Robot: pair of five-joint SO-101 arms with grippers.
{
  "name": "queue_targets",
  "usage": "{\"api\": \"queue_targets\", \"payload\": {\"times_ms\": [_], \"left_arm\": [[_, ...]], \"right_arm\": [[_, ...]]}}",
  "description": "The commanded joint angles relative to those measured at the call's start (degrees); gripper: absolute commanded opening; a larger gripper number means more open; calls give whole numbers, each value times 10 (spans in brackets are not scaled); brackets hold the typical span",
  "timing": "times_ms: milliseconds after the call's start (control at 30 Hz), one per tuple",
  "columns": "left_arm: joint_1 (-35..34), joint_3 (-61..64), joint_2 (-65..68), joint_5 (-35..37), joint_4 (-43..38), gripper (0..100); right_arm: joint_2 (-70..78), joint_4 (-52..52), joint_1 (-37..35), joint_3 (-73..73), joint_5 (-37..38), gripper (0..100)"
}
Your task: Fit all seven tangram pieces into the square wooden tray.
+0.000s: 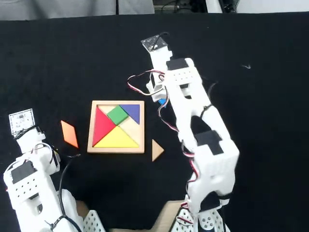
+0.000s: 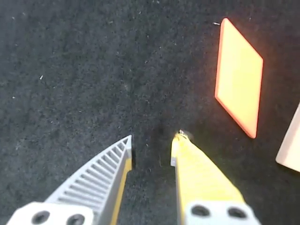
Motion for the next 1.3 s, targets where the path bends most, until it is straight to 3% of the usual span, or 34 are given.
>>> {"api": "queue_targets", "payload": {"times_ms": [0,733,1267], "left_arm": [[9,4,-9,-1,-9,148],[7,15,-9,-2,-32,148],[6,15,-9,-3,-32,148]], "right_arm": [[20,-6,-13,-60,-7,175],[115,10,-21,-100,-32,174],[115,11,19,-98,-31,173]]}}
